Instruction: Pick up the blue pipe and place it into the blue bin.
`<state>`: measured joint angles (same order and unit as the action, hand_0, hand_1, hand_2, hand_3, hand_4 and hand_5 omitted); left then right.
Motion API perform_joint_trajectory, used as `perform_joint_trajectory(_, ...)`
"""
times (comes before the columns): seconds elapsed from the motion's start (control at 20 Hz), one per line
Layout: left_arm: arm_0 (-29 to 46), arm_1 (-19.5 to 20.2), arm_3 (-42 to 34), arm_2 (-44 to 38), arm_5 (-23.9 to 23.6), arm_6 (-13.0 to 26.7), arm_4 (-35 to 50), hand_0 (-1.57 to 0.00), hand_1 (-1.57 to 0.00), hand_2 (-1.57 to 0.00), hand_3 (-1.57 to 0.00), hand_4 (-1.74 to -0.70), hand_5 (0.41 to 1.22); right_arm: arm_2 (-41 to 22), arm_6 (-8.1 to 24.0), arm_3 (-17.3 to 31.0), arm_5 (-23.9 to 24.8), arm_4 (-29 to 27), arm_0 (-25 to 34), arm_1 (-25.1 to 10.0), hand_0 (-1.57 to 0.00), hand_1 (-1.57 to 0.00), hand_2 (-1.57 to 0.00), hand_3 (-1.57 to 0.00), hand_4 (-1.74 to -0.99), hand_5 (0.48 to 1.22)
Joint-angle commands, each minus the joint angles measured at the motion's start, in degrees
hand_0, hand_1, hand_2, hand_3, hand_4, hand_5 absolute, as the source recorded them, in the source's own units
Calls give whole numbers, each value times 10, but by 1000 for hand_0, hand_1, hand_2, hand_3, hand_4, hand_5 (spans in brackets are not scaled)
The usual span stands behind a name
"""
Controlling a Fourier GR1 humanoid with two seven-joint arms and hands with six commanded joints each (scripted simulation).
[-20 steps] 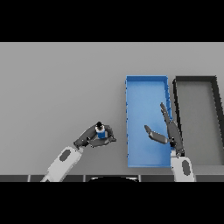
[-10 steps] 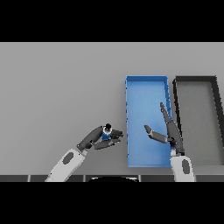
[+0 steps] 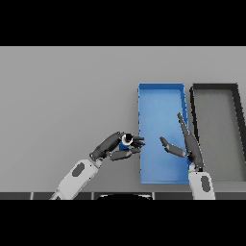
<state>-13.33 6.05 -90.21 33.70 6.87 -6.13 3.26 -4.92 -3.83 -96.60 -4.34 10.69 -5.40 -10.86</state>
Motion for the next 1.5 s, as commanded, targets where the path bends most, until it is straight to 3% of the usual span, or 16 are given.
perform_joint_trajectory(0.0, -5, -3, 2, -3, 2, 10, 1, -1564, -1566, -1566, -1565, -1473, 1219, -1, -6, -1, 0, 1, -3, 1, 1, 1, 1, 1, -1124, 569)
perform_joint_trajectory(0.1, -5, -3, -4, -2, 12, 19, -1, -1567, -1567, -1568, -1567, -1473, 1220, -1, 1, 9, 5, 6, 9, 2, 1, 1, 1, 1, -1124, 574)
perform_joint_trajectory(0.35, 0, -5, -5, -8, 28, 23, -7, -1570, -1570, -1570, -1570, -1474, 1220, -2, -25, 4, 20, 6, -18, 21, 1, 1, 1, 1, -1123, 578)
perform_joint_trajectory(0.55, 5, -11, -3, -12, 32, 18, -19, -1570, -1571, -1571, -1571, -1474, 1220, -1, -25, -7, 30, 3, -28, 31, 1, -3, 1, 1, -1191, 577)
perform_joint_trajectory(0.65, 12, -10, -7, -14, 37, 13, -21, -1571, -1571, -1571, -1571, -1475, 1221, 4, -48, -16, 19, -22, -30, 35, 1, -19, -18, 1, -1178, 569)
perform_joint_trajectory(0.7, 8, -10, -4, -20, 39, 12, -22, -1571, -1571, -1571, -1571, -1475, 1221, 11, -76, -29, -1, -54, -28, 32, 1, -22, -30, 1, -1166, 571)
perform_joint_trajectory(0.8, 13, -12, -10, -20, 43, 17, -24, -1571, -1571, -1571, -1571, -1475, 1221, 10, -99, -66, -36, -96, -28, 21, 1, -14, -25, 1, -1175, 592)
perform_joint_trajectory(1.05, 8, -21, -5, -25, 50, 29, -39, -1571, -1571, -1571, -1571, -1473, 1221, 1, -12, -157, -123, -175, 7, -63, 1, -4, -8, 1, -1177, 567)
perform_joint_trajectory(1.15, 13, -28, -15, -21, 52, 33, -43, -1571, -1571, -1571, -1571, -1473, 1221, -20, 28, -193, -139, -175, 33, -87, 1, -2, -4, 1, -1194, 543)
perform_joint_trajectory(1.2, 21, -26, -15, -21, 52, 28, -50, -1571, -1571, -1571, -1571, -1473, 1221, -29, 29, -211, -151, -173, 35, -99, 1, -1, -3, 1, -1205, 539)
perform_joint_trajectory(1.45, 23, -24, -24, -29, 66, 28, -59, -1571, -1571, -1571, -1571, -1474, 1221, -71, 91, -229, -181, -191, 92, -112, 1, 0, 0, 1, -1249, 524)
